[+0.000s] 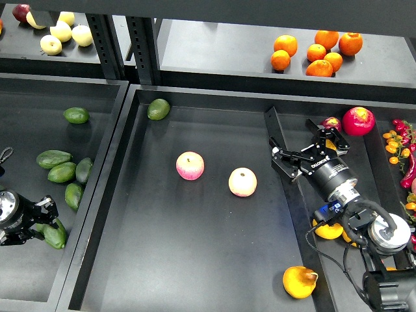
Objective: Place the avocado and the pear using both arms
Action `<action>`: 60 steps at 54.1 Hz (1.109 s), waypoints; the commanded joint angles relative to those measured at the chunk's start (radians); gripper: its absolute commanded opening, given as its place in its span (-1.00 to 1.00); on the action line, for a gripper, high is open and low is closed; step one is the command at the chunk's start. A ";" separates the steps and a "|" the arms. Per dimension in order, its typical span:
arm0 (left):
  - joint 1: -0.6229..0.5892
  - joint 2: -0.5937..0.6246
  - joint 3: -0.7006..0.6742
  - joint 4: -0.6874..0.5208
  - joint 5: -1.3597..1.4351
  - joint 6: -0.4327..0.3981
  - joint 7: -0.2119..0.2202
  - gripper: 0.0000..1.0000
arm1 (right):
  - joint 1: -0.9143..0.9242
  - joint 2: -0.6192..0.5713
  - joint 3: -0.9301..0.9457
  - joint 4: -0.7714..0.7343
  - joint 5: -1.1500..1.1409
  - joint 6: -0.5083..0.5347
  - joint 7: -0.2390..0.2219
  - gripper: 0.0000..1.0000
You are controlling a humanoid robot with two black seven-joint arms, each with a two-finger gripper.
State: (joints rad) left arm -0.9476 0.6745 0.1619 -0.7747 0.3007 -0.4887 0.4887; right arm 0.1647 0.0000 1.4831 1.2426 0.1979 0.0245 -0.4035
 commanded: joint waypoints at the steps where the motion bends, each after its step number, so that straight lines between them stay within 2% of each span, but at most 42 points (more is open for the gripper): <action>1: 0.000 -0.001 -0.001 0.000 0.001 0.000 0.000 -0.05 | -0.001 0.000 -0.001 0.000 0.000 0.000 0.000 1.00; 14: -0.008 0.007 -0.007 -0.003 0.021 0.000 0.000 0.14 | 0.001 0.000 -0.006 -0.002 -0.008 -0.002 0.000 1.00; 19: -0.013 0.010 -0.009 -0.008 0.021 0.000 0.000 0.29 | 0.001 0.000 -0.006 -0.002 -0.011 -0.002 0.000 1.00; 22: -0.014 0.014 -0.021 -0.012 0.021 0.000 0.000 0.43 | 0.001 0.000 -0.006 -0.003 -0.011 -0.002 0.000 1.00; 27: -0.020 0.031 -0.071 -0.021 0.020 0.000 0.000 0.72 | 0.001 0.000 -0.006 -0.005 -0.011 0.000 0.000 1.00; 38: -0.019 0.100 -0.249 -0.040 0.018 0.000 0.000 0.96 | -0.002 0.000 -0.012 -0.006 -0.009 0.000 -0.001 1.00; 49: -0.016 0.132 -0.419 -0.043 0.005 0.000 0.000 0.97 | -0.024 0.000 -0.012 -0.005 -0.008 0.006 -0.006 1.00; 55: -0.010 0.140 -0.557 -0.046 -0.031 0.000 0.000 0.98 | -0.050 0.000 -0.012 -0.006 -0.008 0.038 -0.009 1.00; 60: -0.008 0.132 -0.613 -0.037 -0.048 0.000 0.000 0.98 | -0.065 0.000 -0.012 -0.008 -0.008 0.058 -0.012 1.00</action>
State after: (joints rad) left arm -0.9576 0.8147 -0.3611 -0.8226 0.2795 -0.4888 0.4888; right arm 0.1217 0.0000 1.4710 1.2371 0.1904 0.0556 -0.4119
